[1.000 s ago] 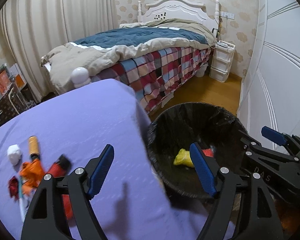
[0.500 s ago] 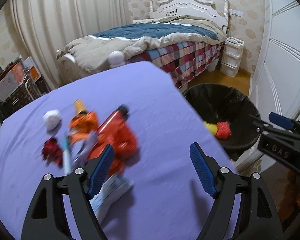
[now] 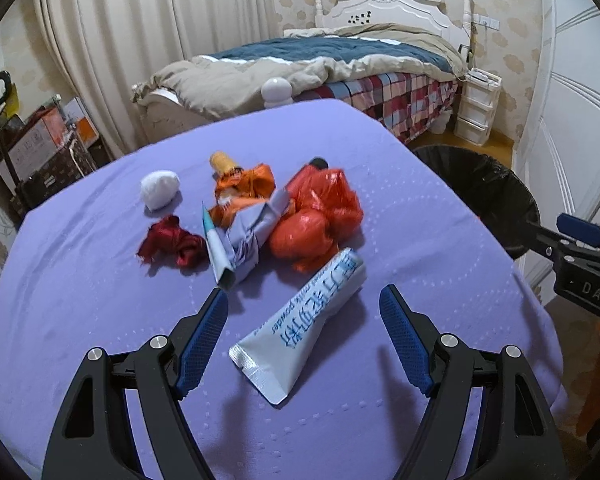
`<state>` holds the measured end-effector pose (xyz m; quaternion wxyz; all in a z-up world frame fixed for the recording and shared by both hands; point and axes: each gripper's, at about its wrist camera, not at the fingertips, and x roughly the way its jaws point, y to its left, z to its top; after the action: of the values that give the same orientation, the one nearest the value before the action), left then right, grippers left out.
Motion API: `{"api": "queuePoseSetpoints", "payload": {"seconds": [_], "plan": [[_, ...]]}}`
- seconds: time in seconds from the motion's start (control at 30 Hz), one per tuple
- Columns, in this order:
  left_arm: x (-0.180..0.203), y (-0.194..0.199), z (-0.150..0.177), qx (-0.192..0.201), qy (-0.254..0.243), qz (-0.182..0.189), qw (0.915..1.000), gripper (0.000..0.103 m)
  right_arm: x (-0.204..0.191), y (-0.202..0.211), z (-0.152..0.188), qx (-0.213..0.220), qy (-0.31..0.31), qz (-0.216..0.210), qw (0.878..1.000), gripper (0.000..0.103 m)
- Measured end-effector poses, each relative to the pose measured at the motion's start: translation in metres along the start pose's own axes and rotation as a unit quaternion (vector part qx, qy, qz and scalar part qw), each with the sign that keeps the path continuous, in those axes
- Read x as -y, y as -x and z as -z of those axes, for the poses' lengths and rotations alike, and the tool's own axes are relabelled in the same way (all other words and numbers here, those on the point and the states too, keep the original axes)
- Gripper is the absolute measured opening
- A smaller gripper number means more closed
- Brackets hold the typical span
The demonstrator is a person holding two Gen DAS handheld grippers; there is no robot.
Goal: Collect trash
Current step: 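Grasp the white tube with the left tool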
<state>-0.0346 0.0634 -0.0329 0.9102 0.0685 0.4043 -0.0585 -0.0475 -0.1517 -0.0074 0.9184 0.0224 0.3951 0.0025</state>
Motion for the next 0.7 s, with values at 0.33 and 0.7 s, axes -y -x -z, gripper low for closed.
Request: {"api": "queuePoseSetpoints", "payload": {"seconds": [0.33, 0.7], "plan": [[-0.008, -0.019, 0.015, -0.033, 0.004, 0.017, 0.9993, 0.062, -0.020, 0.002, 0.000, 0.000, 0.021, -0.008, 1.000, 0.068], [-0.005, -0.011, 0.020, -0.014, -0.010, 0.042, 0.9990, 0.038, -0.034, -0.004, 0.002, -0.008, 0.034, -0.013, 0.999, 0.068]]}}
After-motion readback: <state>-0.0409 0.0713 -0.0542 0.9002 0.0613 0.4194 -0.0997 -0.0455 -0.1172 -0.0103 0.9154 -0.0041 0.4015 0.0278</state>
